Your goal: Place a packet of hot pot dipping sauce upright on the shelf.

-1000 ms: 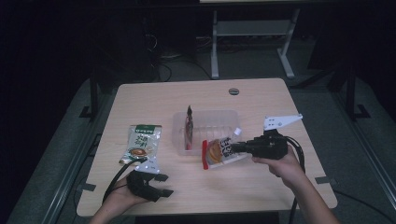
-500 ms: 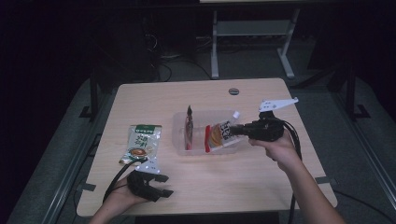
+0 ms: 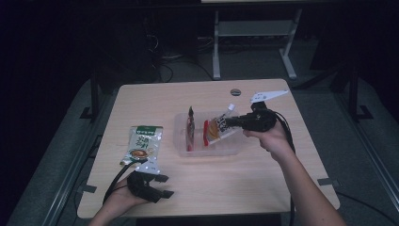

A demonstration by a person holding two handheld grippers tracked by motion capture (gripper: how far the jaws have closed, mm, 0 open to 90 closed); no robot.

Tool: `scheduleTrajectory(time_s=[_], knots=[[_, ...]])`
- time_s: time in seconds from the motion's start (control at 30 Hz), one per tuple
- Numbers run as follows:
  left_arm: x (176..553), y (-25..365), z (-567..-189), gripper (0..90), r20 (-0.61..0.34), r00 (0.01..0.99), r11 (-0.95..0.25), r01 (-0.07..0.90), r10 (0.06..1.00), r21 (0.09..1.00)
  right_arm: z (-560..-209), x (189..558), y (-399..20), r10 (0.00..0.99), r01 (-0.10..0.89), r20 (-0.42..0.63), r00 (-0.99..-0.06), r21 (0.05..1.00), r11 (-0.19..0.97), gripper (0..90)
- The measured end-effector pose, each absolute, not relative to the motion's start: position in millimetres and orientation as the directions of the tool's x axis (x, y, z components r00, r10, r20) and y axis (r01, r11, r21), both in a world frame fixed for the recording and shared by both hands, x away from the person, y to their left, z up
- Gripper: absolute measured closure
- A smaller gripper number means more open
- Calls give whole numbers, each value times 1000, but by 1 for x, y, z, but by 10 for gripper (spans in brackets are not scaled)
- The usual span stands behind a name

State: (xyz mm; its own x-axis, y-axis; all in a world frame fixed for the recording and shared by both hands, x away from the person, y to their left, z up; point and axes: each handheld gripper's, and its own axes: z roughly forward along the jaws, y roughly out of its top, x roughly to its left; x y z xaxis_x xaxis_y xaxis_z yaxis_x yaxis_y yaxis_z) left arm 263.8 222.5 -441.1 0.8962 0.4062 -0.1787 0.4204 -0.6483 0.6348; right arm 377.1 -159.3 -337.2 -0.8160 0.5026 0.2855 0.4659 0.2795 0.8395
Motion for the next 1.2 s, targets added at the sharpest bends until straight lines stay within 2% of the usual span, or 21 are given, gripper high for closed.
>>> scheduleTrajectory(time_s=[1.2], knots=[[264, 220, -443, 371, -196, 901, -656, 419, 387, 629, -353, 408, -128, 509, 495, 305, -805, 818, 292, 891]])
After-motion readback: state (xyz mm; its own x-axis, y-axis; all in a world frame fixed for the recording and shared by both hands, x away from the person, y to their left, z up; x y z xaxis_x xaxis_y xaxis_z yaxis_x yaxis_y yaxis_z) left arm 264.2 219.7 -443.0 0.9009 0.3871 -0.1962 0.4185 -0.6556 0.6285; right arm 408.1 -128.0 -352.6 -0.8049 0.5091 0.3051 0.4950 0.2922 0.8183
